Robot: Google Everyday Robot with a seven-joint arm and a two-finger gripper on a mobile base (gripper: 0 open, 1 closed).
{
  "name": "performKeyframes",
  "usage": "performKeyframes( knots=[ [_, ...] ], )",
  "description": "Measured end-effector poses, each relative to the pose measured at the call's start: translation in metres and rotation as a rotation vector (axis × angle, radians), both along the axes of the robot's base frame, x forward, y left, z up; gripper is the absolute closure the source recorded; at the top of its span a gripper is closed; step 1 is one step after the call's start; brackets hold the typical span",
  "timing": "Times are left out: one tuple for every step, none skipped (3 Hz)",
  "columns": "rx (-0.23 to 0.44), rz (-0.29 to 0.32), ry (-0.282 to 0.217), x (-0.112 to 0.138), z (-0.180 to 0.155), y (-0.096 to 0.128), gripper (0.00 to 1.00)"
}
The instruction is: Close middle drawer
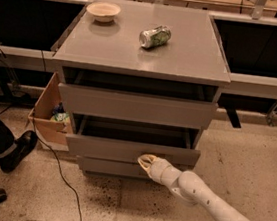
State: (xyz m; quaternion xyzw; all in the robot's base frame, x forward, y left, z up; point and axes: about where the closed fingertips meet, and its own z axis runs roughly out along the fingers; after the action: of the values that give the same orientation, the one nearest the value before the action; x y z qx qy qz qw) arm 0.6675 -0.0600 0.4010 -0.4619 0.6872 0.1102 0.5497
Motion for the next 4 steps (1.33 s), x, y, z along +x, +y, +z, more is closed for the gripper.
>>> performKeyframes(
  knots=[
    [0.033, 0.027, -0.028, 0.023, 0.000, 0.014, 1.00],
    [0.044, 0.036, -0.037, 0.029, 0.000, 0.019, 1.00],
    [0.078, 0.075, -0.070, 0.049, 0.002, 0.037, 1.00],
    [0.079, 0.077, -0.071, 0.048, 0.002, 0.038, 1.00]
  ],
)
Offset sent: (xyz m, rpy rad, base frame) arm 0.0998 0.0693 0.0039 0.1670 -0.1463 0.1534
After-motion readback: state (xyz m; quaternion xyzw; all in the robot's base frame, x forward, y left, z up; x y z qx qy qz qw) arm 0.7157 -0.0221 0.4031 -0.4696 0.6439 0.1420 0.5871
